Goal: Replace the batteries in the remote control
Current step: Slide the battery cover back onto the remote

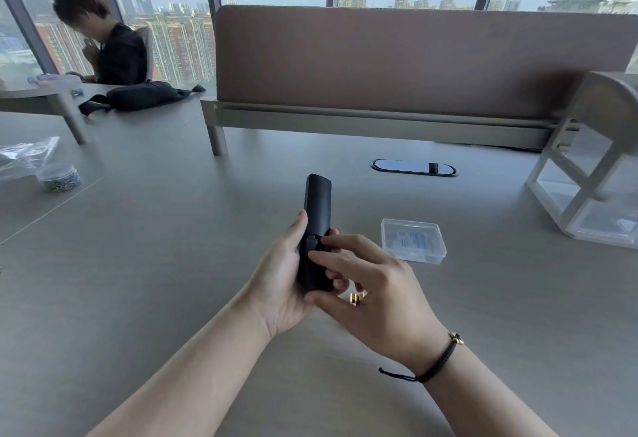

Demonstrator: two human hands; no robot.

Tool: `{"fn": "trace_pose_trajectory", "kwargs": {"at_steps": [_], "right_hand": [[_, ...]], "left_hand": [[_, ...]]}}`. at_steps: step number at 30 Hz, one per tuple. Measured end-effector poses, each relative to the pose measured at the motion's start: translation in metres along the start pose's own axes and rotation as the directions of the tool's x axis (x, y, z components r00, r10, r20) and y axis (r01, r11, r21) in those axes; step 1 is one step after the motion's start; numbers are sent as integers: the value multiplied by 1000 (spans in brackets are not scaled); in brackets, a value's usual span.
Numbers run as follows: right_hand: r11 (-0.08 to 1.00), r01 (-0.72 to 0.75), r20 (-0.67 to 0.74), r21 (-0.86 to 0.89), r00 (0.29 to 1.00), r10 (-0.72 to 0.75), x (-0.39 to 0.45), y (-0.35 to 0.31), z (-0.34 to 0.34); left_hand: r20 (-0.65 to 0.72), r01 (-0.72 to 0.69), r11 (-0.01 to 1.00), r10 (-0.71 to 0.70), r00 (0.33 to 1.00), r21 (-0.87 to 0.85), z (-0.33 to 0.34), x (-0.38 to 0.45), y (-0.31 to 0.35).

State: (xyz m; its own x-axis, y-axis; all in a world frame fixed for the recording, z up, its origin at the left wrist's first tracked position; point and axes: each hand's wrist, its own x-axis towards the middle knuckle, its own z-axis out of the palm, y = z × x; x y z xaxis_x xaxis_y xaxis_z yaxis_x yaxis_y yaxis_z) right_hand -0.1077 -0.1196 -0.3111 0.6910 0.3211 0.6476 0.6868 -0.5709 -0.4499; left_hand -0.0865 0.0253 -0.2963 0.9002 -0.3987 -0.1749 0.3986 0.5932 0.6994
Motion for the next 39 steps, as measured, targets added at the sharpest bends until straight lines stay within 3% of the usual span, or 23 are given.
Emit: {"fn": "trace_pose_trajectory", "kwargs": {"at_steps": [7,12,23,33,35,37,39], "right_hand": [[997,6,-24,-80,1000,-8,0,1,3],[997,-40,8,-68,999,41,0,-1,2],[987,11,9,-159,1000,-10,0,2,0],[992,-20,18,-122,1000,22,0,5,0],[992,-48,10,-116,999,49,0,7,0],[990,-87,-6,-107,996,87,1,10,-2],[986,-141,-44,-91,990,137,1,16,-3]], "left_hand": [[67,56,994,-62,996,94,-4,3,-6],[47,22,999,-25,999,49,-6,4,-6],[66,14,998,-19,998,62,-6,6,-8],[41,-14,1000,14,999,8,-1,4,-7],[-58,-64,993,70,996,102,0,5,-8],[-213,-156,921,242,947,356,-7,12,-10],[-238,-181,677,477,846,713,-16,16,-10]]}}
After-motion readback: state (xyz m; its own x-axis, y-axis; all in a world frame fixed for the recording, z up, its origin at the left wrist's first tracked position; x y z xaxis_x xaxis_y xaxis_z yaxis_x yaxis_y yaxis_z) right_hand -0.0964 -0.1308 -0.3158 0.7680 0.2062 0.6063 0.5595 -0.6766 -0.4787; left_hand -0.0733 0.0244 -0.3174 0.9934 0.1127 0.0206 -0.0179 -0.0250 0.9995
